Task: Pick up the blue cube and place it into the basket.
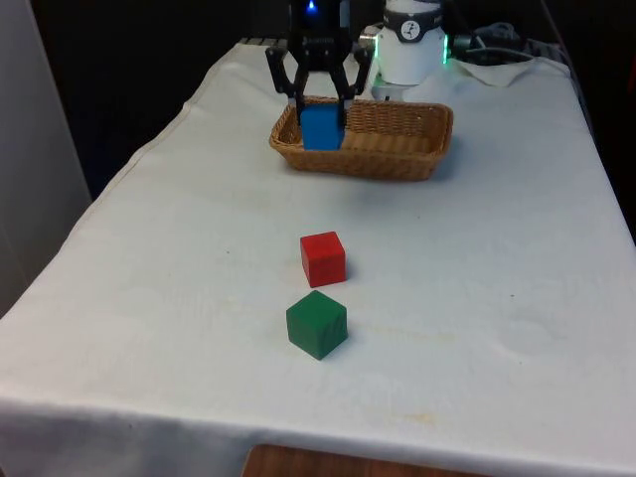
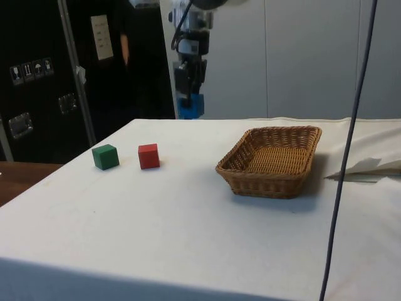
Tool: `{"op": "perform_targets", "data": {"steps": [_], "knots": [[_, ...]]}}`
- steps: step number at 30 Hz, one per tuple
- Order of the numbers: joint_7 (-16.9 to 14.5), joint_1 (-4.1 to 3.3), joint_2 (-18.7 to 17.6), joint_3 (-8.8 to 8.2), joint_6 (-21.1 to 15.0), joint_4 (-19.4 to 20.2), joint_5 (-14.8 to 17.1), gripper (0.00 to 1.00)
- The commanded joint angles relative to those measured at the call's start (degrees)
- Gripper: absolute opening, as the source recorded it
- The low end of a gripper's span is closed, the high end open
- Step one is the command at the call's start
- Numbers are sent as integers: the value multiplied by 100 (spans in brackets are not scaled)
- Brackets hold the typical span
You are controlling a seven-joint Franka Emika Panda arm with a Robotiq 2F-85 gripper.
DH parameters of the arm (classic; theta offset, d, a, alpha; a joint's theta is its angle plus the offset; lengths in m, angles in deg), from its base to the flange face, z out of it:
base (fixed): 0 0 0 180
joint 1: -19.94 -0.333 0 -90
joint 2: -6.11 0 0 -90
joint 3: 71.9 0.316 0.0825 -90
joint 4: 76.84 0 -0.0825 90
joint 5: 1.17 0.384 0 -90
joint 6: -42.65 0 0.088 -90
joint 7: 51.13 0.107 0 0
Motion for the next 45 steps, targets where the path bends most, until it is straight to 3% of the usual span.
{"op": "perform_targets", "data": {"steps": [1, 5, 6, 12, 14, 15, 21, 22, 28, 30, 37, 38, 39, 45], "knots": [[11, 6, 189, -11, 74, 109, -6, 0], [-6, 11, 550, -34, 218, 315, -11, 0], [-11, 6, 453, -29, 183, 258, 0, 0], [-34, 17, 1037, -69, 355, 619, -17, 0], [-34, 11, 963, -63, 332, 573, 0, 0], [-46, 23, 1169, -80, 384, 705, -17, 0], [-80, 29, 1616, -126, 447, 1031, -23, 0], [-86, 17, 1564, -126, 441, 997, 0, 0], [-120, 52, 2023, -166, 424, 1409, -40, 0], [-132, 29, 2034, -183, 447, 1427, -6, 0], [-178, 103, 2550, -229, 418, 1931, -92, 0], [-189, 63, 2464, -235, 441, 1851, -29, 0], [-189, 109, 2607, -235, 413, 1994, -103, 0], [-229, 138, 2939, -298, 395, 2372, -246, 0]]}}
